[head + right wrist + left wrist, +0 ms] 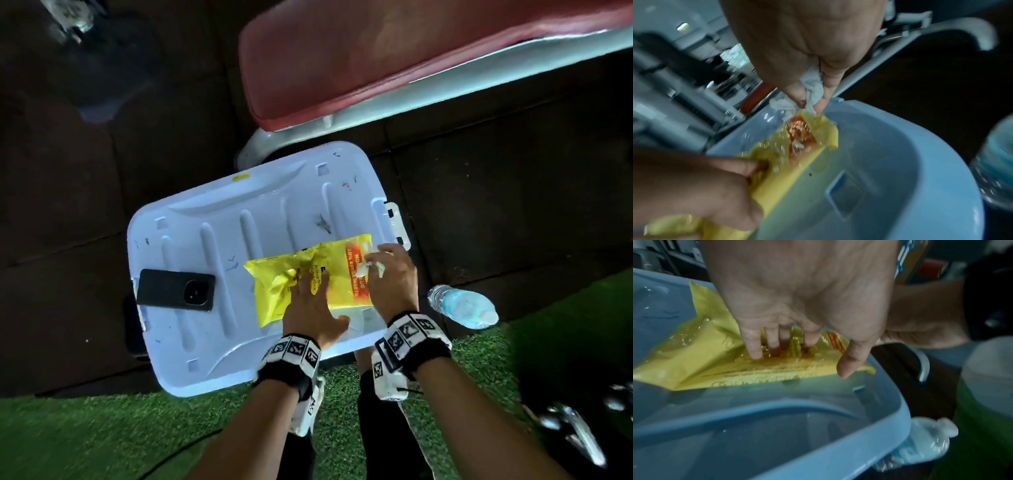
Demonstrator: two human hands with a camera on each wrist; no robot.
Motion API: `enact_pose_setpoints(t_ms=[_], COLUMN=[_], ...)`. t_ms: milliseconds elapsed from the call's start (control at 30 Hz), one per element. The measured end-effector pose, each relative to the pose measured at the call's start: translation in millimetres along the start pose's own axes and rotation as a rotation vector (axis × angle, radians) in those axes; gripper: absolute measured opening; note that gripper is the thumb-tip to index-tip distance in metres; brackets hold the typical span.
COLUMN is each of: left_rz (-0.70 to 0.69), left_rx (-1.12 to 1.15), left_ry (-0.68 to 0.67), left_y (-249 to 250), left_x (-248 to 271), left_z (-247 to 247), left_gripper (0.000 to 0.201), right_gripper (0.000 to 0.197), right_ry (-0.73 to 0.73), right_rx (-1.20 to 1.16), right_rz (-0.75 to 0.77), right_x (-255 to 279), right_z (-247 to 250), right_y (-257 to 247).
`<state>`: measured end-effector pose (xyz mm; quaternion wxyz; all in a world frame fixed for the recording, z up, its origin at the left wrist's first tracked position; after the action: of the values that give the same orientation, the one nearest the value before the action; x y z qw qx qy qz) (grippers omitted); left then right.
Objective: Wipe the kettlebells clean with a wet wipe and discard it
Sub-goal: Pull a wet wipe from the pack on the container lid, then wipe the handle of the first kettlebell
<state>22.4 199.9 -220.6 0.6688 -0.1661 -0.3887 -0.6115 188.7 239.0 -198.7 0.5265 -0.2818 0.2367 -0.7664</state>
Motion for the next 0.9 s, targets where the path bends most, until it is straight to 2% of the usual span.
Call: enact_pose_setpoints(t_ms=[67, 133, 200, 267, 367, 433, 533, 633, 800, 900], left_rz=[0.014, -0.005, -0.098, -0.259, -0.518, -0.63, -0.712, -0.778, -0.834, -0.879], left_rx=[0.073, 0.114, 0.136, 0.188, 0.241, 0.204, 0.109, -0.005, -0.21, -0.371], left_ry=[0.036, 0.186, 0.313, 0.325, 0.161, 0.011, -0.227, -0.393, -0.511, -0.465], left_y=[8.3, 22.3, 43.5, 71.0, 118.3, 148.2, 189.0, 227.7, 281.7, 307.4], left_x=[9.3, 27.8, 51.2, 75.1, 113.8, 139.3, 166.5, 178.4, 159.7, 119.0], left_z=[6.7, 14.4, 16.0, 4.6, -33.0, -67.2, -126.8, -189.9, -288.2, -342.4], left_gripper=[0.085, 0.077, 0.074, 0.07, 0.059, 0.053, 0.045, 0.041, 0.037, 0.039], right_gripper=[0.023, 0.025, 0.028, 0.032, 0.026, 0.021, 0.013, 0.007, 0.016, 0.017], right_ry=[0.115, 0.191, 0.269, 0.379, 0.544, 0.66, 0.83, 0.919, 0.91, 0.907], right_rx=[-0.091, -0.154, -0.237, -0.302, -0.397, -0.479, -0.549, -0.566, -0.398, -0.313], right_rz=[-0.05, -0.146, -0.261, -0.389, -0.592, -0.701, -0.859, -0.987, -1.039, -0.961], right_x=[12.9, 30.7, 56.8, 93.4, 160.7, 214.0, 294.2, 361.8, 419.4, 420.5], right_z=[25.1, 53.9, 85.3, 119.4, 171.6, 205.8, 247.6, 267.2, 264.4, 253.0], right_y=[7.3, 20.4, 40.4, 65.7, 111.1, 144.5, 200.8, 265.9, 368.0, 423.1])
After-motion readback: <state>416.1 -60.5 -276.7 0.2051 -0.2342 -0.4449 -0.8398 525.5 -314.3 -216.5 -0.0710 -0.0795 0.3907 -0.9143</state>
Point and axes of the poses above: each hand's wrist, its own x-axis away from the middle knuckle, its own z-axis out of the back of the hand, y = z × x, the point moved 4 cm from there along -x, towards the middle knuckle, and after that the axes turned 6 degrees about x, right-handed, at the moved point
